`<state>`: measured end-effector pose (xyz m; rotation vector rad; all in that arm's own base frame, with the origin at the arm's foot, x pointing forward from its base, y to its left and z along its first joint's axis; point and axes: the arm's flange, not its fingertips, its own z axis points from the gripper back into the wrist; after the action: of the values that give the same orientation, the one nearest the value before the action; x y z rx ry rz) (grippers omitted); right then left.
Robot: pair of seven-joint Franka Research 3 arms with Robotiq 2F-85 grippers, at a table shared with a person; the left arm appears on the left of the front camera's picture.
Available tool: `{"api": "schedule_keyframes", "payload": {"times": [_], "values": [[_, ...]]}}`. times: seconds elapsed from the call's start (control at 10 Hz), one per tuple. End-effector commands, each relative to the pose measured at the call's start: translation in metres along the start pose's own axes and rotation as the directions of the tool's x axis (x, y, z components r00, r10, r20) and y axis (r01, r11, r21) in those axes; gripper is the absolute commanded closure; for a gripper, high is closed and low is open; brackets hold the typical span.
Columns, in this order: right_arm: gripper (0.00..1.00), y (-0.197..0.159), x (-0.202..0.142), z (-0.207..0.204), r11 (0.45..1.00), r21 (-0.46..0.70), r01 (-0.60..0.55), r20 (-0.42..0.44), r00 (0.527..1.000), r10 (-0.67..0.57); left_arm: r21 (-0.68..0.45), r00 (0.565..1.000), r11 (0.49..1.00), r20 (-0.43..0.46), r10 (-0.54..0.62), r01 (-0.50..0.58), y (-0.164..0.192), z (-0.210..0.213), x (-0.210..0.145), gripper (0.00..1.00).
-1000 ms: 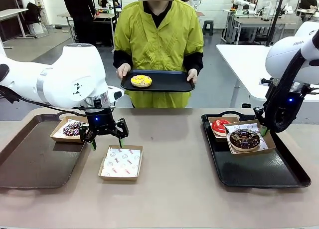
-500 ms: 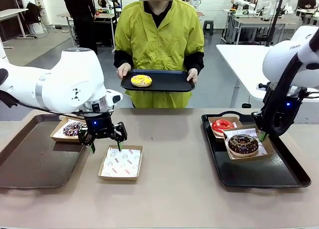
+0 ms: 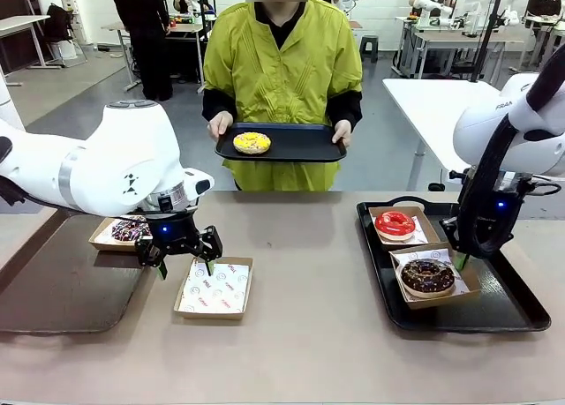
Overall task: Individually package the donuts and arrange them on the tray.
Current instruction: Place the picked Paper togo box on the Handle tray while simultaneously picking up another Paper togo box from the table with the other hand.
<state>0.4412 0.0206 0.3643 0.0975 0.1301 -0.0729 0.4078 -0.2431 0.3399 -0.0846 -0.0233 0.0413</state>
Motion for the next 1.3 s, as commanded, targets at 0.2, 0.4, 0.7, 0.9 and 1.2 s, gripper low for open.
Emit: {"api": "schedule_keyframes", "payload": {"times": [0.2,0.4,0.7,0.9,1.2], "values": [[0.98,-0.012,0.008,-0.009,0.999,0.043,-0.005,0.017,1.0,0.004,0.012,1.0,1.0,-0.014,-0.026,0.026,-0.009,-0.017,0.0,0.0],[0.98,-0.017,0.008,-0.011,0.999,0.045,-0.012,0.02,1.0,0.011,0.023,0.999,0.999,-0.024,-0.025,0.026,-0.012,-0.021,0.003,0.0],[0.0,-0.018,0.009,-0.011,0.999,0.043,-0.026,0.024,0.999,0.025,0.014,1.0,1.0,-0.013,0.0,0.0,-0.009,-0.016,0.005,0.6],[0.0,-0.019,0.008,-0.01,0.998,0.051,-0.019,0.028,0.999,0.018,0.029,1.0,1.0,0.008,0.007,-0.007,-0.007,-0.009,0.005,0.65],[0.0,-0.019,0.008,-0.009,0.998,0.057,-0.015,0.025,1.0,0.014,0.031,1.0,0.999,-0.001,0.007,-0.007,-0.007,-0.007,0.007,1.0]]}}
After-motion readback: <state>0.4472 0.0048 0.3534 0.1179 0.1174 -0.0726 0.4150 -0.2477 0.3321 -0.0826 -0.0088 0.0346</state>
